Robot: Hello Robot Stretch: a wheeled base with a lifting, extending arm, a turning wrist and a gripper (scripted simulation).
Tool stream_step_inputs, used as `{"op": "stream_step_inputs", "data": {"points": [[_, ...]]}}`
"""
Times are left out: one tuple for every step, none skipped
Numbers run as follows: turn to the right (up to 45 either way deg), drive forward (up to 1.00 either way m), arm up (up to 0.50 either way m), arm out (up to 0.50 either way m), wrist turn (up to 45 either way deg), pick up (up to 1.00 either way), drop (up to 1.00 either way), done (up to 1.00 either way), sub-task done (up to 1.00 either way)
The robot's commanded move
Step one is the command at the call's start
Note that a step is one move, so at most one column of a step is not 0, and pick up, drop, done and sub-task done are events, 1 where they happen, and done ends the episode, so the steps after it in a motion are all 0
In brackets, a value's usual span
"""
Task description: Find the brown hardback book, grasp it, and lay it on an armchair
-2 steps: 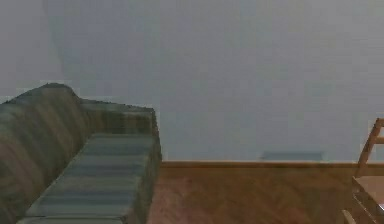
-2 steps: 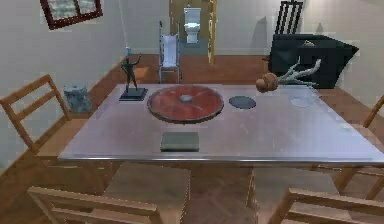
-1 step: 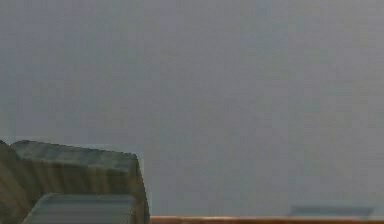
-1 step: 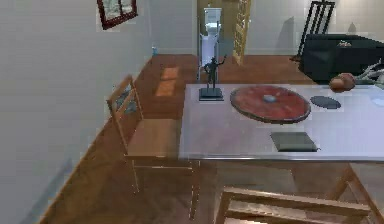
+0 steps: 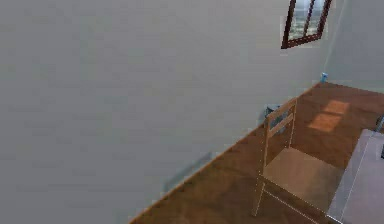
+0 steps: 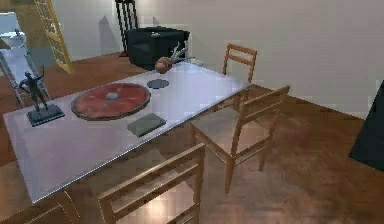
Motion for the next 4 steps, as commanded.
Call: {"op": "stream_step_inputs", "data": {"points": [[18.0,0.0,0.0,0.0,0.0,0.0,0.0,0.0,0.0],[0.0,0.85,0.0,0.0,0.0,0.0,0.0,0.0,0.0],[12.0,0.0,0.0,0.0,0.0,0.0,0.0,0.0,0.0],[45.0,0.0,0.0,0.0,0.0,0.0,0.0,0.0,0.0]]}}
